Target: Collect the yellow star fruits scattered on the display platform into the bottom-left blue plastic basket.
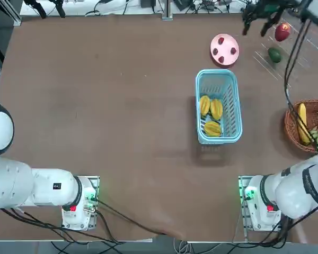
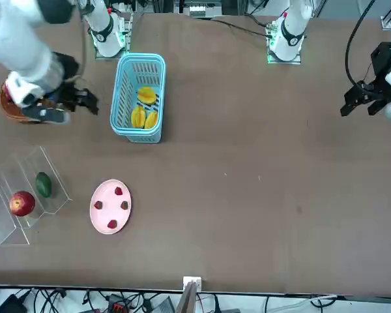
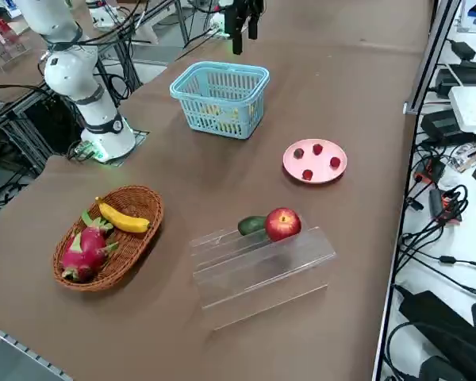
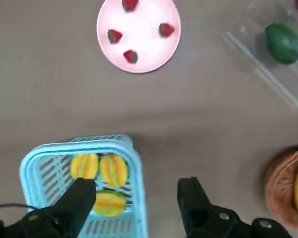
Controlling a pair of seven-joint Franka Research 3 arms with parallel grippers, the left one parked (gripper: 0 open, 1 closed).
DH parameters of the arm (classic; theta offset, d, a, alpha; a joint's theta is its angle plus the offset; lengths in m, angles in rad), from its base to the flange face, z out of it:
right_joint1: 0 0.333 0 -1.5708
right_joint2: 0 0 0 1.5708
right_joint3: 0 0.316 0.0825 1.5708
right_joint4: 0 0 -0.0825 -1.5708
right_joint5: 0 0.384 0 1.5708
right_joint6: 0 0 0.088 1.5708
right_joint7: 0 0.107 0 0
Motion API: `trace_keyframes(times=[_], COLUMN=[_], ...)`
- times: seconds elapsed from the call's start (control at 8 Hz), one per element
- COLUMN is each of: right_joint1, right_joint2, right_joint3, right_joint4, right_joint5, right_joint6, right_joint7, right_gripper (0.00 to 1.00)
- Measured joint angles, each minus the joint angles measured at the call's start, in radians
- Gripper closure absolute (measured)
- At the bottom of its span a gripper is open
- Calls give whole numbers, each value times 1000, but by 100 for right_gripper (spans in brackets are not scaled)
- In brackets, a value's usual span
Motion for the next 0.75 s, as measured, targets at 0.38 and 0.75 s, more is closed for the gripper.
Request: trace_keyframes(times=[0.38,0.75], right_joint1=[-101,-122], right_joint2=[-20,-20], right_joint3=[-8,-7], right_joint4=[6,60], right_joint5=[2,12], right_joint6=[2,-6], right_joint7=[-129,-139], right_gripper=[0,0])
